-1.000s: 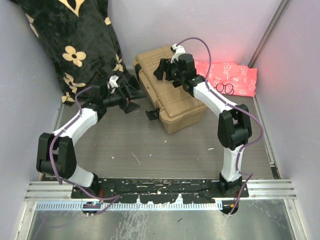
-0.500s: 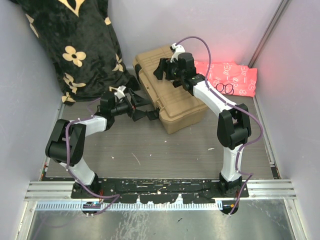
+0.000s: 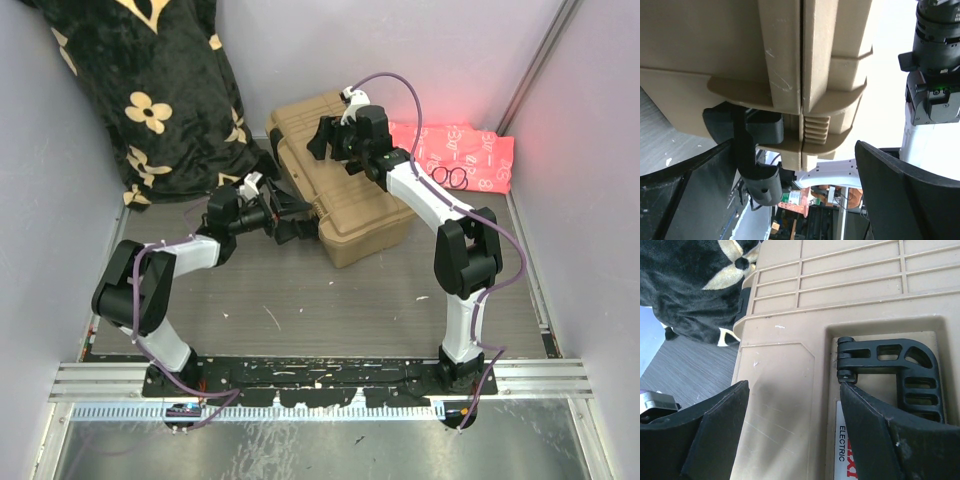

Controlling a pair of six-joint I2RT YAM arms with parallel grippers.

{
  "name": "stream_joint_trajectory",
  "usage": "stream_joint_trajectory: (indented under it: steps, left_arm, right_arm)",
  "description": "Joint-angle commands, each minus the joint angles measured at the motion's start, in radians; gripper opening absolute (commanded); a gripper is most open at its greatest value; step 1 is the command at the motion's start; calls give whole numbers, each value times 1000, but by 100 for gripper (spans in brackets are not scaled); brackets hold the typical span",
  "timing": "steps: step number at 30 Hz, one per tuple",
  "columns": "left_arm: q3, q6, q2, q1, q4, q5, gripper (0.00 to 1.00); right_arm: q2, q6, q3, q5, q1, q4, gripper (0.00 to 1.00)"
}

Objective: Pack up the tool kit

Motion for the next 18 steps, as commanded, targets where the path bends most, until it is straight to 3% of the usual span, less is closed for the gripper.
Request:
stream_joint_trajectory:
  steps: [1,18]
  left_arm:
    - [-17,-28,-85,-27,77,19,98]
    - [44,-39,-30,-55,80,34,98]
  right_arm:
    - [240,28,-156,70,-18,-736,80]
    - [242,33,-133,74,-18,-747,80]
